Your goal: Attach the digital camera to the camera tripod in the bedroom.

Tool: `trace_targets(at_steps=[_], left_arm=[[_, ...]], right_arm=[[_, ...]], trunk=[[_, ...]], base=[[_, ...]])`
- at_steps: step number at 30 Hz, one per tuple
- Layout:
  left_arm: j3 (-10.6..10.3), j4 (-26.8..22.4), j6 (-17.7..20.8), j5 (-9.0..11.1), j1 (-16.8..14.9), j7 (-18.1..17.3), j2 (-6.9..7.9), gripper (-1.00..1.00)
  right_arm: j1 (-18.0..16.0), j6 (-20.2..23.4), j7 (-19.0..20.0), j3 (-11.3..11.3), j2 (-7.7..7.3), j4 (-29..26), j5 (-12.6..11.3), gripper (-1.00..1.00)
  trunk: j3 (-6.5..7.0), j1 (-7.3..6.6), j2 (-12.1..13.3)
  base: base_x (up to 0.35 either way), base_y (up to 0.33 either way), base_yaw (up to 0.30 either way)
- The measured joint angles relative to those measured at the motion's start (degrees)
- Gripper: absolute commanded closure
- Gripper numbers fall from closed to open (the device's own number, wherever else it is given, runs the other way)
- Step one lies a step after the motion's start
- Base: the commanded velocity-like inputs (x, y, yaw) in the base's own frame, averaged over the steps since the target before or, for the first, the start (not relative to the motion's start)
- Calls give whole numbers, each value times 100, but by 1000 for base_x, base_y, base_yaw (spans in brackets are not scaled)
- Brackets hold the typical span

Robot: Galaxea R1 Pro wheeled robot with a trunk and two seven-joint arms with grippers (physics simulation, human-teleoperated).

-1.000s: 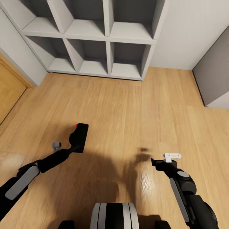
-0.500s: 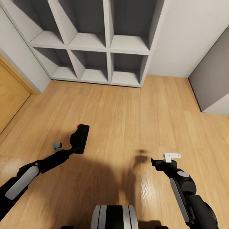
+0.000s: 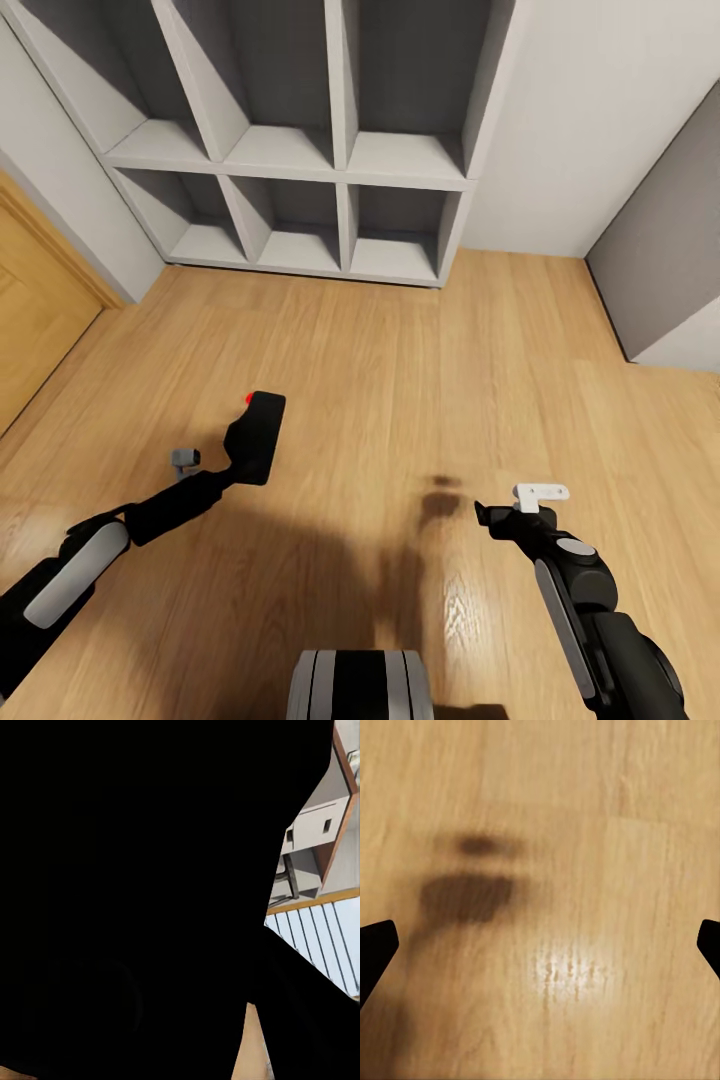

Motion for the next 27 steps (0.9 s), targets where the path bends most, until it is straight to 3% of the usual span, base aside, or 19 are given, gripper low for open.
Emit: trace_targets(at_steps=[7,27], left_arm=[[-6,11,-5,-22,0,25,-139,100],[-19,56,-9,-31,0,63,-244,100]], right_arm=[[-1,5,1,-1,0,0,-5,-100],[2,2,11,-1,6,0,-7,-100]], trunk=[[0,0,0],[0,0,0]], base=[[0,0,0],[0,0,0]])
